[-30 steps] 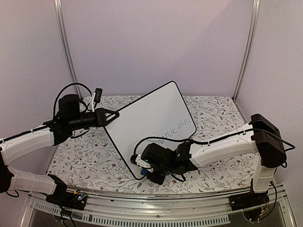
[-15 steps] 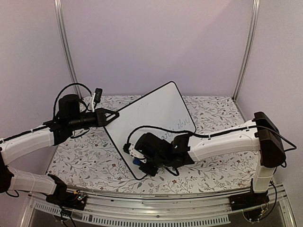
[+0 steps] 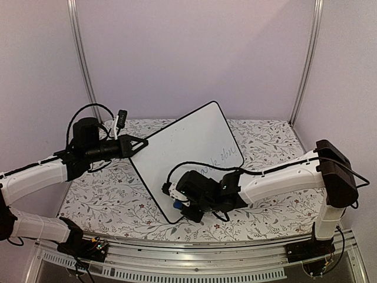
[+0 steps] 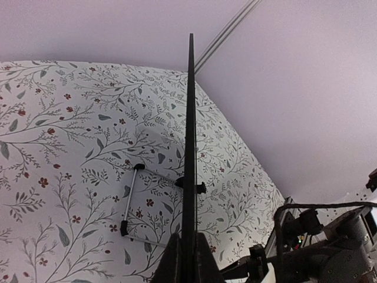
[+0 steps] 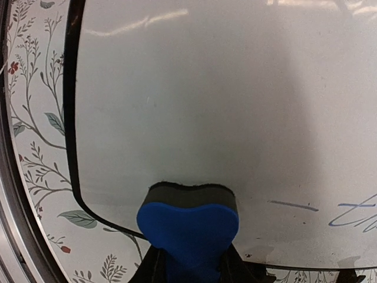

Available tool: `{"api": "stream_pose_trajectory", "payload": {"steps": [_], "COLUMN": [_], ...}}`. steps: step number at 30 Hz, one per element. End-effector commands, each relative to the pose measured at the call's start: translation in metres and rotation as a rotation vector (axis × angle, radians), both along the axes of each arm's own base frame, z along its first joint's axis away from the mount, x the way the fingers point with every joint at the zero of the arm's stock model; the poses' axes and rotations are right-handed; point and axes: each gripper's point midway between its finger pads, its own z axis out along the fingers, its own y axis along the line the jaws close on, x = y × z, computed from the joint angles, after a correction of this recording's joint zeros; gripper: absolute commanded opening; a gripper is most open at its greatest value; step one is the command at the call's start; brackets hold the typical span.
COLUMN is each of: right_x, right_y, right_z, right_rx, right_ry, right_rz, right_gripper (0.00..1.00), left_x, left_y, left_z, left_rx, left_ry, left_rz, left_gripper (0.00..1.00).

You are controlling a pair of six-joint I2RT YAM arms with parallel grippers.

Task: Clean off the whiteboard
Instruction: Erase the whiteboard on the whiteboard stand.

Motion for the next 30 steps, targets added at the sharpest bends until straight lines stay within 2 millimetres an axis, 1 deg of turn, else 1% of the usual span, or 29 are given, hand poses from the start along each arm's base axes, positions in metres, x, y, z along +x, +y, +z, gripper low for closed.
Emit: {"api": "stream_pose_trajectory", "payload": {"steps": [1, 5, 7, 10, 14, 18, 21, 24, 28, 30], "right_x": [0.008, 0.009, 0.012, 0.022, 0.04, 0.057, 0.064, 0.067, 0.068, 0.066], "right_y": [-0.03, -0.031, -0.029, -0.025, -0.017, -0.009, -0.008, -0.008, -0.011, -0.014], "right_z": [-0.031, -0.032, -0.029, -0.017, 0.004, 0.019, 0.02, 0.019, 0.019, 0.014], "right_rx": [-0.031, -0.015, 0.001, 0.042, 0.089, 0.111, 0.108, 0.101, 0.097, 0.091], "right_ry": [0.081, 0.095, 0.099, 0.095, 0.071, 0.039, 0.03, 0.025, 0.022, 0.035], "right_rz": [-0.08, -0.087, -0.088, -0.094, -0.103, -0.096, -0.1, -0.105, -0.12, -0.124], "right_gripper": [0.0, 0.0, 0.0, 0.0, 0.0, 0.0, 0.0, 0.0, 0.0, 0.0], "left_x": [-0.004, -0.003, -0.003, -0.003, -0.003, -0.003, -0.004, -0.004, -0.004, -0.004], "left_y": [-0.008, -0.009, -0.009, -0.008, -0.008, -0.008, -0.008, -0.008, -0.009, -0.009], "left_z": [0.033, 0.031, 0.031, 0.031, 0.031, 0.032, 0.032, 0.033, 0.032, 0.033], "left_rx": [-0.052, -0.05, -0.051, -0.051, -0.051, -0.051, -0.051, -0.051, -0.052, -0.053], "left_ry": [-0.107, -0.1, -0.101, -0.101, -0.101, -0.104, -0.103, -0.106, -0.105, -0.104], "left_rz": [-0.038, -0.042, -0.04, -0.04, -0.04, -0.04, -0.04, -0.04, -0.043, -0.044], "left_gripper": [0.0, 0.0, 0.0, 0.0, 0.0, 0.0, 0.0, 0.0, 0.0, 0.0]}}
